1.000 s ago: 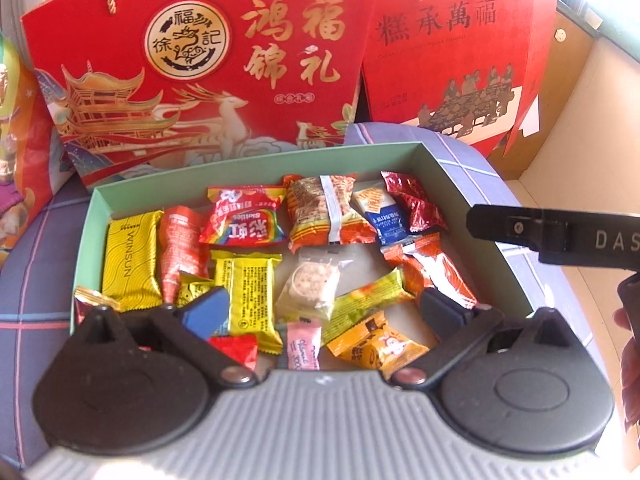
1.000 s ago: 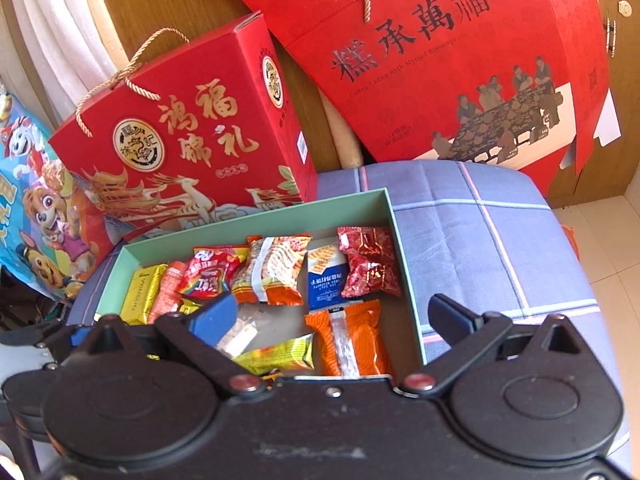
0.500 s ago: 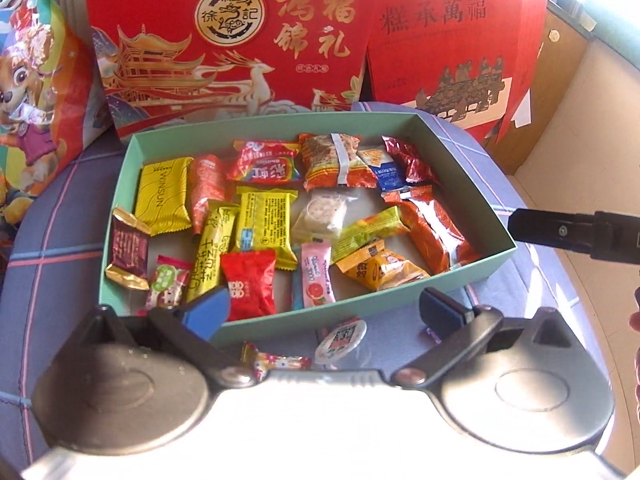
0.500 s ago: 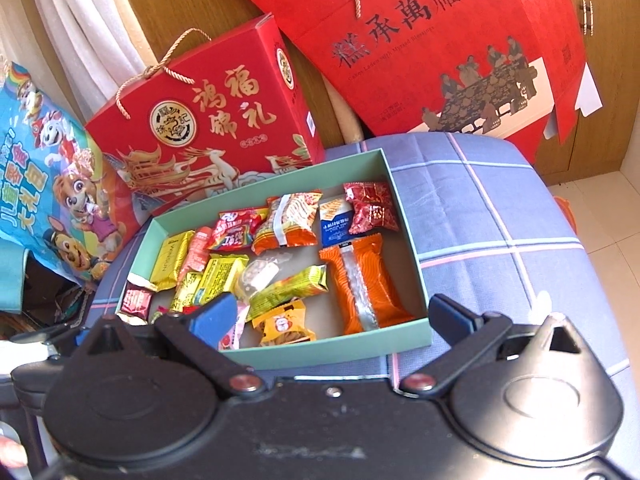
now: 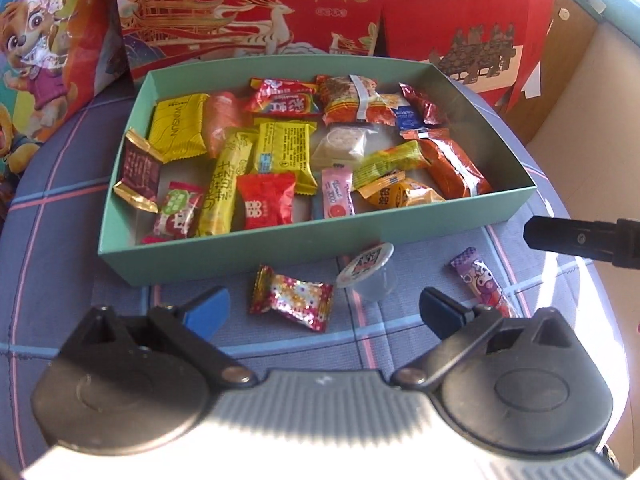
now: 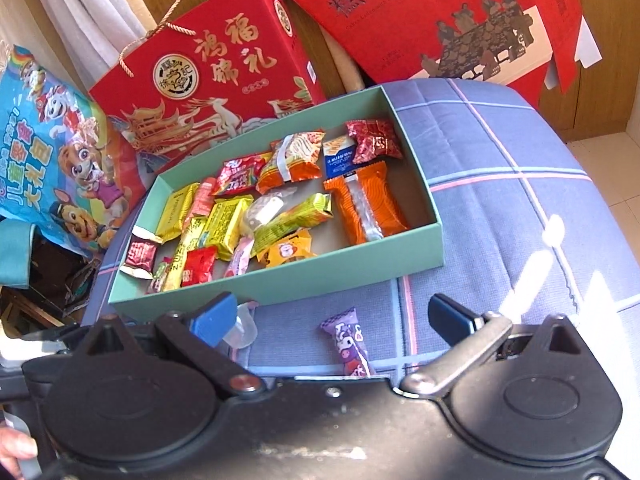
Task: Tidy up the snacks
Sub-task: 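Grasp the clear jelly cup with the left gripper while the right grasps the purple stick candy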
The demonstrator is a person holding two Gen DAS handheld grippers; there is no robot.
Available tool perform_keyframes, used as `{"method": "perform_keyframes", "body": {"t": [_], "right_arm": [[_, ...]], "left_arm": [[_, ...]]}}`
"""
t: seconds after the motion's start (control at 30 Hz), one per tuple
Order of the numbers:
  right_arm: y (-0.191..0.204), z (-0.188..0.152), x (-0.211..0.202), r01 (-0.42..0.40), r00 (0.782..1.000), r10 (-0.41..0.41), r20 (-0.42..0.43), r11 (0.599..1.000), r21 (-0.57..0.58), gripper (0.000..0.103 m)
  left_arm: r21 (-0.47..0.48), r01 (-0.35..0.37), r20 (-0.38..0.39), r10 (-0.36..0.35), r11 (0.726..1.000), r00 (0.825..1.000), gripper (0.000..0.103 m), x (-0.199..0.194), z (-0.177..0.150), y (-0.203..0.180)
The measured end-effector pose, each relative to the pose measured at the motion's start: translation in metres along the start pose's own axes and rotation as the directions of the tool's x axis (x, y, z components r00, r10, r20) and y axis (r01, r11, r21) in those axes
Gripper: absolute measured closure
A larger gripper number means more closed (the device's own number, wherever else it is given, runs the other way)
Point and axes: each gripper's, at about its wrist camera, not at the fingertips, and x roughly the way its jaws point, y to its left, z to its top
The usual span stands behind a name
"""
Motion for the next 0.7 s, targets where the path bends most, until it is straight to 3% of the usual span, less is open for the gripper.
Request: {"method": "perform_keyframes", "body": {"t": [0.1,0.17,0.3,0.4,0.47,0.53,0.57,0.63,0.7], "right_arm": [[0.0,-0.007,0.004,0.039,0.999,-0.04,-0.019,0.999,-0.012,0.006],[-0.001,-0.012,0.009,0.048,0.998,-0.049,-0.039,0.999,-0.02,0.02],[0.002,-0.024,0.021,0.087,0.994,-0.092,-0.056,0.993,-0.074,0.027],[0.008,-0.031,0.034,0.112,0.99,-0.123,-0.073,0.984,-0.137,0.045],[0.011,-0.036,0.042,0.129,0.985,-0.145,-0.088,0.977,-0.171,0.066],[0.019,-0.042,0.044,0.162,0.981,-0.182,-0.061,0.956,-0.246,0.078],[0.022,-0.044,0.043,0.168,0.98,-0.189,-0.055,0.948,-0.271,0.089],[0.019,-0.045,0.039,0.135,0.986,-0.156,-0.064,0.959,-0.247,0.09],[0.014,-0.048,0.035,0.132,0.987,-0.149,-0.058,0.964,-0.231,0.09]], "left_arm": [[-0.008,0.011,-0.02,-0.011,1.0,1.0,0.0,0.007,-0.004,0.003],[-0.026,0.023,-0.027,-0.024,0.999,0.999,0.0,0.011,-0.007,0.007],[-0.041,0.026,-0.041,-0.028,0.999,0.999,0.0,0.019,-0.012,0.011],[-0.016,0.016,-0.037,-0.016,1.0,0.999,0.0,0.022,-0.013,0.008],[0.008,-0.001,-0.032,0.001,1.0,1.0,0.0,0.023,-0.011,0.004],[0.026,-0.002,-0.027,0.003,1.0,1.0,0.002,0.025,-0.009,0.001],[0.035,0.002,-0.028,-0.001,0.999,1.0,0.005,0.026,-0.008,0.0],[0.051,0.009,-0.032,-0.007,0.999,0.999,0.012,0.03,-0.004,-0.005],[0.068,0.015,-0.028,-0.013,0.998,1.0,0.026,0.034,-0.001,-0.012]]}}
